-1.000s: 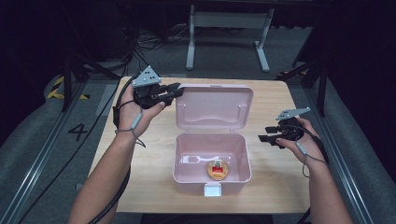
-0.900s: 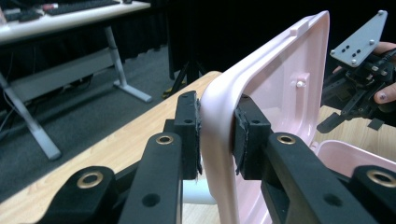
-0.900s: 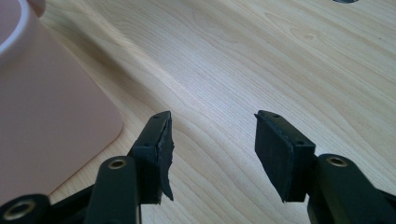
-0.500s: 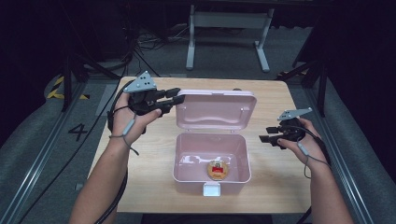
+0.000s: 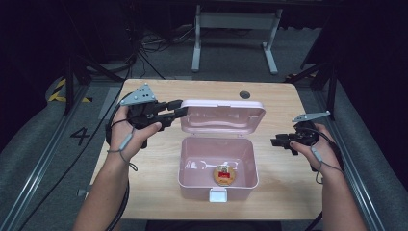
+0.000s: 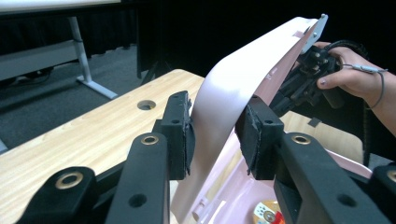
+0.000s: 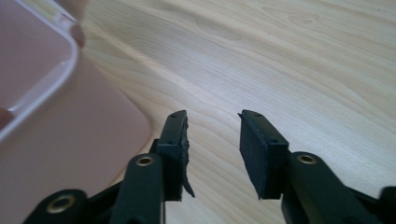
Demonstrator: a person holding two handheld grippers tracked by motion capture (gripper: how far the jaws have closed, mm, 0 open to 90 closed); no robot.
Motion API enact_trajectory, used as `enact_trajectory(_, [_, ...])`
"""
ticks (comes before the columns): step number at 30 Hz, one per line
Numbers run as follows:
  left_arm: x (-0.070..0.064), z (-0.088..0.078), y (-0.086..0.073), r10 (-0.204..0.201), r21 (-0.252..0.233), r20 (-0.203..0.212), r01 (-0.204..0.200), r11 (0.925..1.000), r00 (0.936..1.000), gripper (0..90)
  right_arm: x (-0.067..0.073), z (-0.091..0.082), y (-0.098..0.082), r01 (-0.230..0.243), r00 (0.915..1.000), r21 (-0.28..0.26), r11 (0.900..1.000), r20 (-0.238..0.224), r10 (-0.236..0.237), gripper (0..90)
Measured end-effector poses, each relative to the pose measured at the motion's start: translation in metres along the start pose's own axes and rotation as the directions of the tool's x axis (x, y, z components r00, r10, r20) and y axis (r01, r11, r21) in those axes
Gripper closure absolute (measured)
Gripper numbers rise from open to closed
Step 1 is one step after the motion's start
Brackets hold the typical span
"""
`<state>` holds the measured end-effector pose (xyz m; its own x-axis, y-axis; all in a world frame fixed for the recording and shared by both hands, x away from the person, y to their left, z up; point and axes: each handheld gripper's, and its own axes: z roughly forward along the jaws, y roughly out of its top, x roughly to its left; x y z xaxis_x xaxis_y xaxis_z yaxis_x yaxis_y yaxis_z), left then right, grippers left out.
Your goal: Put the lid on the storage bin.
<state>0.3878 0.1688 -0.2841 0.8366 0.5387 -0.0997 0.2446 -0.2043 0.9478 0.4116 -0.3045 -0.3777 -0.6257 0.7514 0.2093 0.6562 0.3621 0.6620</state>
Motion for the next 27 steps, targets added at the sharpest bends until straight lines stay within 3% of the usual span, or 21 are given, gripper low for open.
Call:
enact_trajectory(6, [-0.004,-0.005,-0.003,-0.004,0.019,0.013,0.004,0.9998,0.9999,67.7,0.012,-0.008,0.004,0.009,0.9993,0.004,1.000,-0.036,-0.009,72.9])
enact_trajectory(13, [-0.006,-0.008,-0.007,-0.013,0.032,0.037,0.012,0.9994,0.9992,68.1,0.024,-0.019,0.007,0.042,0.9973,-0.048,0.998,-0.057,-0.045,83.2])
enact_trajectory(18, [-0.009,-0.010,-0.008,-0.011,0.049,0.047,0.008,0.9988,0.9988,68.0,0.041,-0.029,0.012,0.086,0.9907,-0.079,0.993,-0.099,-0.093,84.8])
enact_trajectory(27, [-0.015,-0.015,-0.010,0.006,0.104,0.075,-0.014,0.9945,0.9972,66.3,0.074,-0.037,0.020,0.159,0.9700,-0.138,0.977,-0.162,-0.181,86.0])
